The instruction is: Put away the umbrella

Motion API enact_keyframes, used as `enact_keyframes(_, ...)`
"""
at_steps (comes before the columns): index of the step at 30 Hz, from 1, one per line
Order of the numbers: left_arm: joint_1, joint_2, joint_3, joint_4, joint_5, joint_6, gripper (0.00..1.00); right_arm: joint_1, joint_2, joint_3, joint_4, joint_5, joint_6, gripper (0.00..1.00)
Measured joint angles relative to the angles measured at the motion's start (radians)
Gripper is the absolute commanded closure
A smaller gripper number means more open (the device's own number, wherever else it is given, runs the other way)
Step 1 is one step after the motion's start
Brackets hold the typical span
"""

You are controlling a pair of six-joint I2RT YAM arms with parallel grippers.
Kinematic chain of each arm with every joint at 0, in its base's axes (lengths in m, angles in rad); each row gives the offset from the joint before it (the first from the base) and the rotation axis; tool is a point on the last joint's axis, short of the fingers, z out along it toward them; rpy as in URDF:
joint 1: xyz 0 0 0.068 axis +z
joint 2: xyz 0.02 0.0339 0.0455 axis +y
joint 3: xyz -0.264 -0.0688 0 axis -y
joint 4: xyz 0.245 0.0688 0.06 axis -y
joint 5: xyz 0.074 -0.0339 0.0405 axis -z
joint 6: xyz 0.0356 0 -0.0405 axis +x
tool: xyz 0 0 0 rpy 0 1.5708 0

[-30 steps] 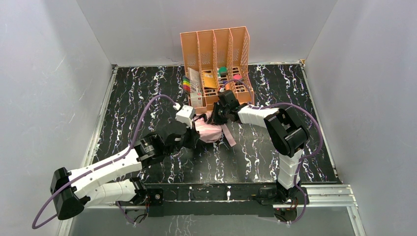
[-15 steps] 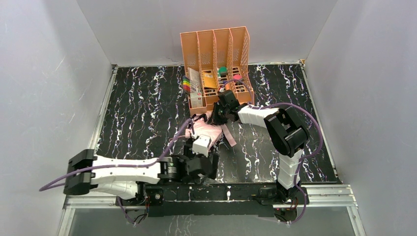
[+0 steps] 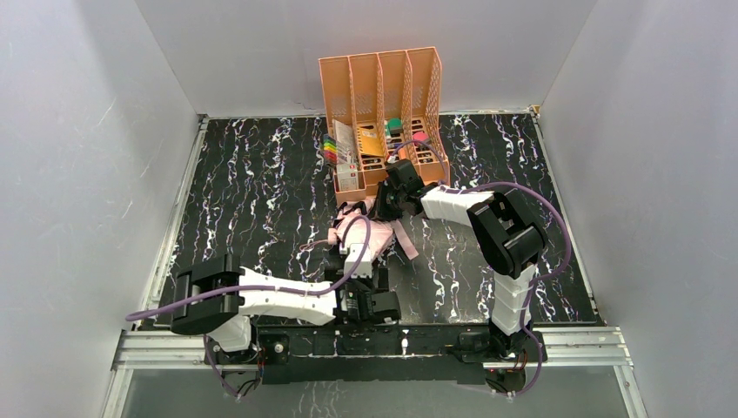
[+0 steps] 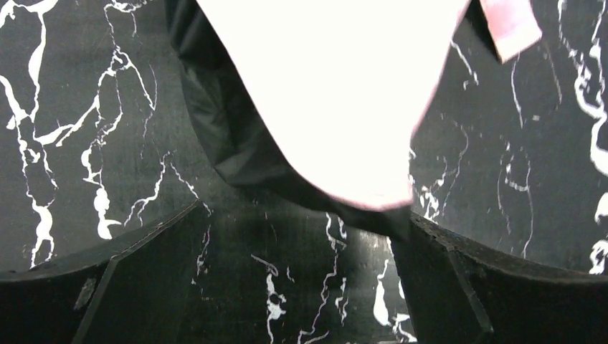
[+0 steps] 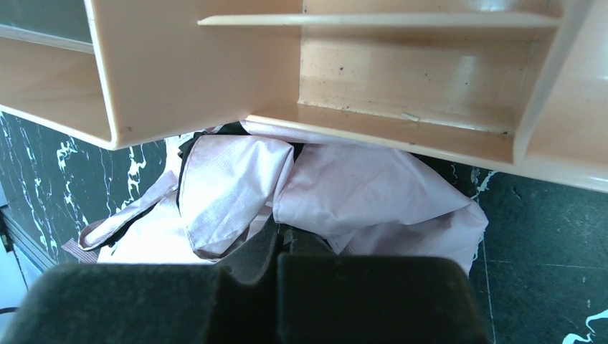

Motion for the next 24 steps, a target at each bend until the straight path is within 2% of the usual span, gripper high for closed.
enact_keyframes(7,0.121,-0.078,-0.095,0.201,0.029,0.092,0.02,0.000,0.003,0.006,-0.004,-0.001,-0.003,1.00)
enact_keyframes(12,0.180,-0.078,-0.099,0.331,0.061,0.179,0.02,0.000,0.004,0.011,-0.013,-0.001,-0.006,1.00)
enact_keyframes(17,0.198,-0.052,-0.098,0.417,0.100,0.241,0.18,0.000,0.005,0.011,-0.013,-0.001,-0.007,1.00)
enact_keyframes(24,0.222,-0.027,-0.097,0.434,0.138,0.256,0.40,-0.004,0.006,0.013,-0.015,-0.001,-0.008,1.00)
